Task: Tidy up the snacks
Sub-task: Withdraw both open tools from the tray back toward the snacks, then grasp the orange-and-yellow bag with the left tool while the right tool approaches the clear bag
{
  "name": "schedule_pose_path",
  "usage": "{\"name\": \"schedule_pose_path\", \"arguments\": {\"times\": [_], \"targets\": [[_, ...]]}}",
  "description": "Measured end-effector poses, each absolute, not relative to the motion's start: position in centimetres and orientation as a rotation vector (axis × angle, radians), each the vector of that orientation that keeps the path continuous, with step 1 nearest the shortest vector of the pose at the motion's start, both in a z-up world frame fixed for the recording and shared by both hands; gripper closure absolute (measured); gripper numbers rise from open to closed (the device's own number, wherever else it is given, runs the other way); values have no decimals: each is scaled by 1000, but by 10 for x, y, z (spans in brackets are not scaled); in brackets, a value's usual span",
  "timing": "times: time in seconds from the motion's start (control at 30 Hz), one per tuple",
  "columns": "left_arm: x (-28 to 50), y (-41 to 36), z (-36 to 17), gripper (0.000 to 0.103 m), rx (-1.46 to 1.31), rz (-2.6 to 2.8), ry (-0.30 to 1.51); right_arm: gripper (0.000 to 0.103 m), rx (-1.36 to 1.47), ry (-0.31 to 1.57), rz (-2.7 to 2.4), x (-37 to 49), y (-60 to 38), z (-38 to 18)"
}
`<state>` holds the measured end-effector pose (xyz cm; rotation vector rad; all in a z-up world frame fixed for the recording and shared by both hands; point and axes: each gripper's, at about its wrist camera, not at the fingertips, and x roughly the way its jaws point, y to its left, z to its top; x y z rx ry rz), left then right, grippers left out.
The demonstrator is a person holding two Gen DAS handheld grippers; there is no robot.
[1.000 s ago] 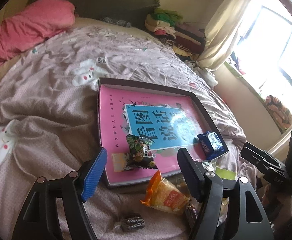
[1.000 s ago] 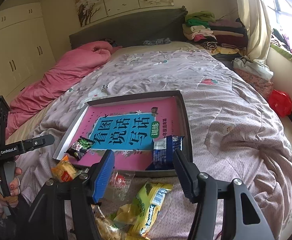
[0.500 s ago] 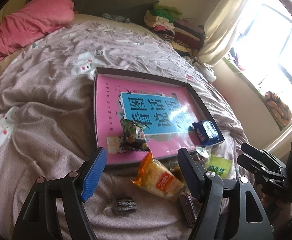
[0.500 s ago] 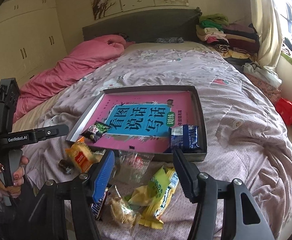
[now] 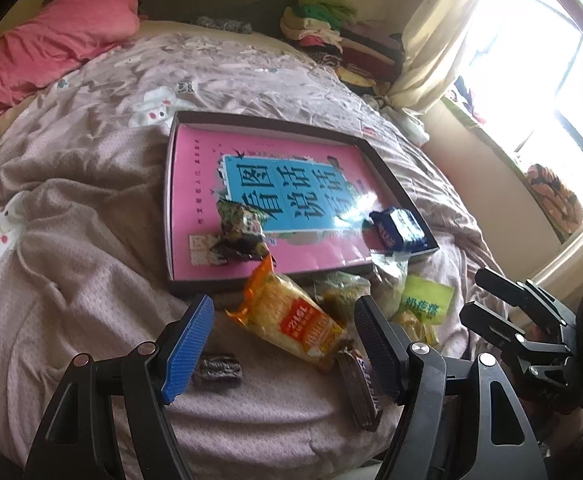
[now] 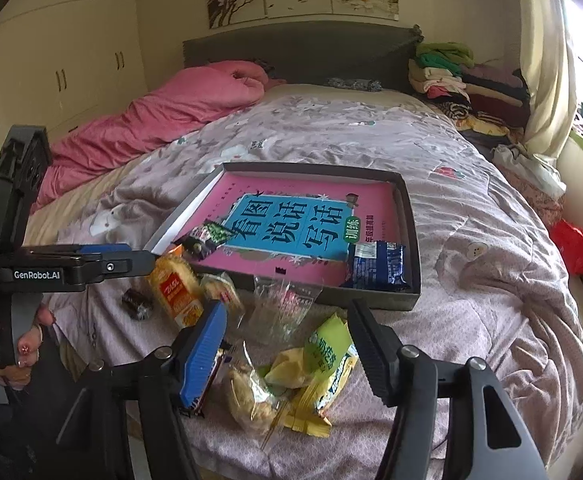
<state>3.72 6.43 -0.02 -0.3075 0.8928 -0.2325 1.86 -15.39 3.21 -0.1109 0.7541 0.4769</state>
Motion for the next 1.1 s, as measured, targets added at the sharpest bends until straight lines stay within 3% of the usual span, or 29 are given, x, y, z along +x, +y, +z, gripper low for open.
{"name": "schedule_pose_path", "arguments": {"times": [0.9, 1.1], "targets": [[36, 54, -23, 29, -373, -235, 977, 40, -514, 721, 586, -37, -115, -16], [46, 58, -30, 29, -417, -223, 998, 47, -656, 695, 576, -43, -102, -33]]}}
